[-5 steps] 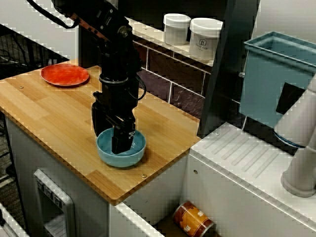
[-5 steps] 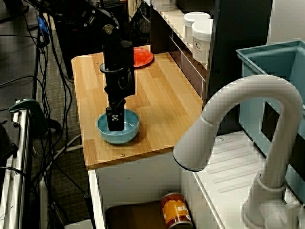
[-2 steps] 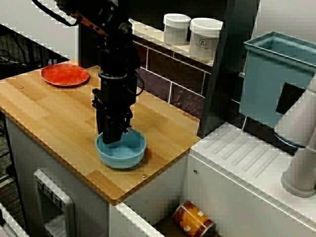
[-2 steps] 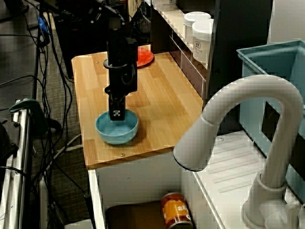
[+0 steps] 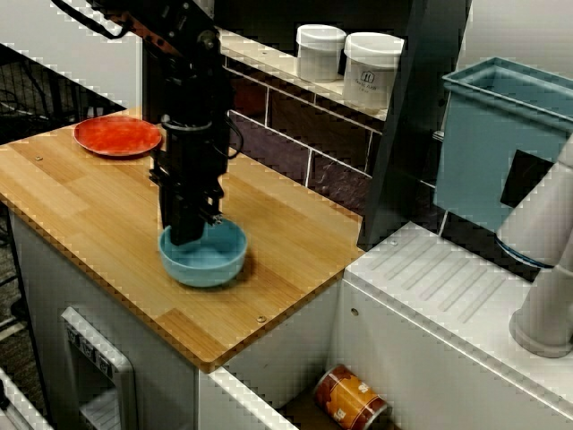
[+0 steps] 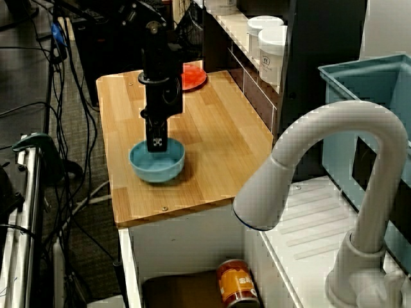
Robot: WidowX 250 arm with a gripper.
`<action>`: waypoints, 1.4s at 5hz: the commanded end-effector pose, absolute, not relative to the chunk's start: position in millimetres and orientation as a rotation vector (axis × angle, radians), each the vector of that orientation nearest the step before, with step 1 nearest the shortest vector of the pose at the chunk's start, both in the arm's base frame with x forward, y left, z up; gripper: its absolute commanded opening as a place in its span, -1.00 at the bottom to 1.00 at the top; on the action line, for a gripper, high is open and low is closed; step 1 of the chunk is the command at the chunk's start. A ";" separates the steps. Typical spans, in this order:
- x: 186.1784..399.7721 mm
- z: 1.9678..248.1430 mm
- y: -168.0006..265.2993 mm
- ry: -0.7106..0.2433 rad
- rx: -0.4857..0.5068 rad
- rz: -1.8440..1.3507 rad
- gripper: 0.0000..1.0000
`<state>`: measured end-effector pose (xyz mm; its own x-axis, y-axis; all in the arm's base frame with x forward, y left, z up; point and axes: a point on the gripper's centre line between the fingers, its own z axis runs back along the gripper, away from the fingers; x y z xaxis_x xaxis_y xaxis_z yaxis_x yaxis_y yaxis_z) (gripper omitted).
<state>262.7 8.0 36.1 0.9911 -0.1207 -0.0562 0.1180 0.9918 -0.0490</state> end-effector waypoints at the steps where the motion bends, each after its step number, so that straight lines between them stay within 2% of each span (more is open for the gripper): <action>1: 273.6 48.7 82.1 0.050 -0.048 -0.058 -1.00; 2: 270.5 46.2 117.6 0.023 -0.063 -0.014 -1.00; 4: 255.8 39.5 180.2 0.030 -0.103 0.081 -1.00; 5: 252.7 39.7 188.8 0.041 -0.126 0.078 -1.00; 7: 279.7 42.5 152.5 0.076 -0.212 0.058 -1.00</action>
